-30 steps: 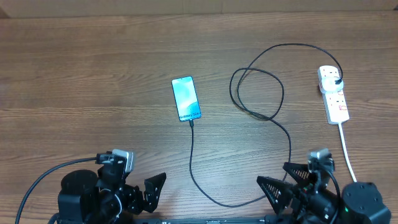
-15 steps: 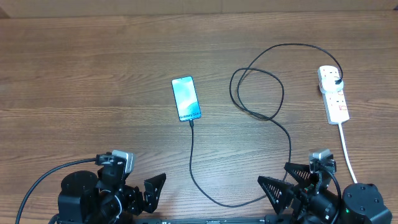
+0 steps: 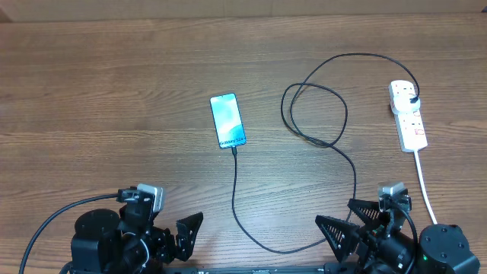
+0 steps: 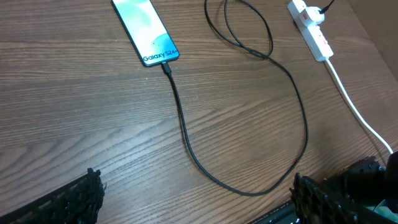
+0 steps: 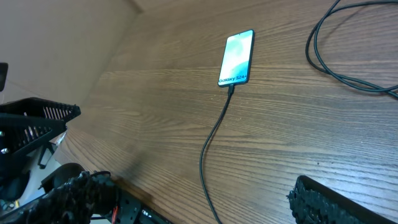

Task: Plug charger to phone and switch on socket

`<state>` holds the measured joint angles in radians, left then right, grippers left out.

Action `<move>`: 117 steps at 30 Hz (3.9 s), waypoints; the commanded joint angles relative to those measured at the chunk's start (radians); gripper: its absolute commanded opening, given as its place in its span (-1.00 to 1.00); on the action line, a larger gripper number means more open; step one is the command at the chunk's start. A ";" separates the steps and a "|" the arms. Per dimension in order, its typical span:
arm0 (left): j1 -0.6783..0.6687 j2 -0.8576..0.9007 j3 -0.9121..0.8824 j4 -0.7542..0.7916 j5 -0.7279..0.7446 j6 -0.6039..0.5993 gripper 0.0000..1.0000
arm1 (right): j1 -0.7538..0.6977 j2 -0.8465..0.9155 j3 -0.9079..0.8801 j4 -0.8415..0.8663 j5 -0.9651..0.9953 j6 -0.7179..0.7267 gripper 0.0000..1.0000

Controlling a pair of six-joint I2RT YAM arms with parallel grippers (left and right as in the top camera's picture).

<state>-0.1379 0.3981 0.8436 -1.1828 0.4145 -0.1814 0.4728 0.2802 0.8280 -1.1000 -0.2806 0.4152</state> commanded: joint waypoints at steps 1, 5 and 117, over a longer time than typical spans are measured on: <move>-0.006 -0.037 -0.005 -0.002 -0.027 -0.005 0.99 | 0.004 -0.003 -0.004 0.005 0.011 0.004 1.00; 0.002 -0.109 -0.020 0.105 -0.124 -0.005 1.00 | 0.004 -0.003 -0.004 0.005 0.011 0.004 1.00; 0.149 -0.394 -0.839 1.110 -0.344 0.002 0.99 | -0.345 -0.079 -0.542 1.016 0.010 -0.344 0.99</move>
<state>0.0086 0.0139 0.0086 -0.0708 0.0704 -0.1814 0.1329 0.2443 0.2989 -0.0963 -0.2356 0.1925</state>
